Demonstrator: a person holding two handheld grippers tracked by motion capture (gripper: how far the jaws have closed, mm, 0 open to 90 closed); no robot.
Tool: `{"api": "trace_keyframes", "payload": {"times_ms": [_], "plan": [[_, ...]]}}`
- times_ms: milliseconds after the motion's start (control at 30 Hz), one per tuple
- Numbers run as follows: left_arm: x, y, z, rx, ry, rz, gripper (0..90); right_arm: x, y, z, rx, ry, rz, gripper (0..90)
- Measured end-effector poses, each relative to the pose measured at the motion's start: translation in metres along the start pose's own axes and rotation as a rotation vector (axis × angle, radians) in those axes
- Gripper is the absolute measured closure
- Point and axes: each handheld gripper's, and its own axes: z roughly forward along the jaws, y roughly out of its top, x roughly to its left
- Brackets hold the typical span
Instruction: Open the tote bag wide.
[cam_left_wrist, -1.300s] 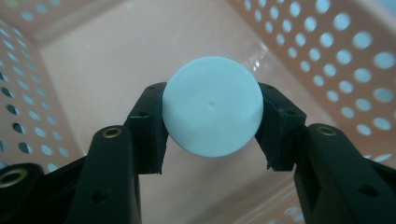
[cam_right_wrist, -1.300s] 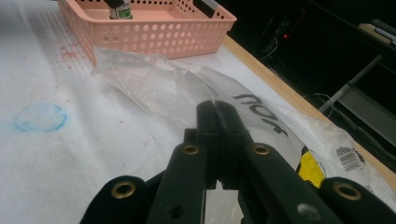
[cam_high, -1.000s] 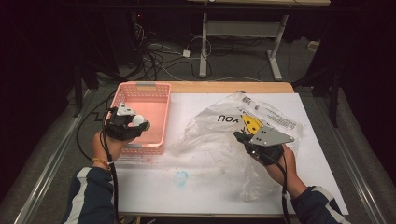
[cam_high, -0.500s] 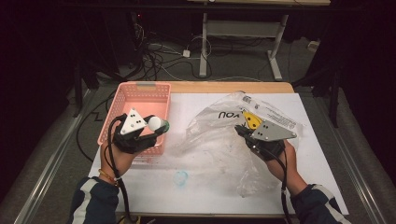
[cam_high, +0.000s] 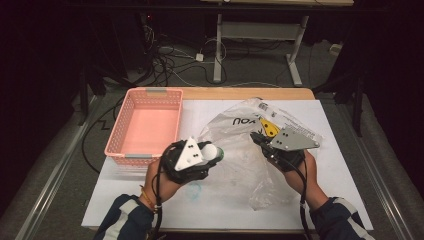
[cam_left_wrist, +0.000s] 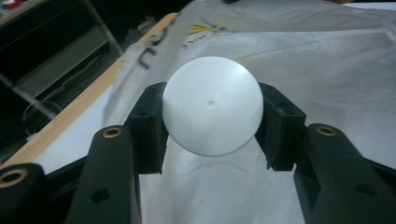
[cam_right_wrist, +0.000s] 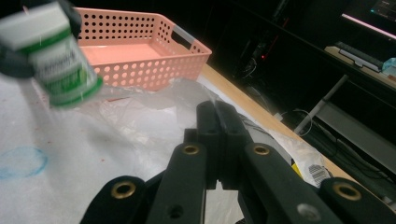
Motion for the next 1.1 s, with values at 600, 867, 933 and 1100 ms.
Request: {"api": "trace_keyframes", "payload": {"times_ms": [600, 867, 933, 1100], "plan": [[-0.027, -0.016, 0.109, 0.120, -0.115, 0.050, 47.8, 0.002, 0.000, -0.001, -0.010, 0.034, 0.021, 90.0], [-0.025, -0.023, 0.141, 0.166, -0.065, 0.042, 47.7, -0.003, 0.002, -0.007, -0.033, 0.002, 0.030, 90.0], [-0.024, -0.023, 0.146, 0.163, -0.050, 0.028, 47.6, -0.004, 0.002, -0.008, -0.036, 0.001, 0.032, 90.0], [-0.019, -0.023, 0.150, 0.148, -0.003, -0.002, 47.5, -0.003, 0.002, -0.007, -0.031, 0.004, 0.031, 90.0]]}}
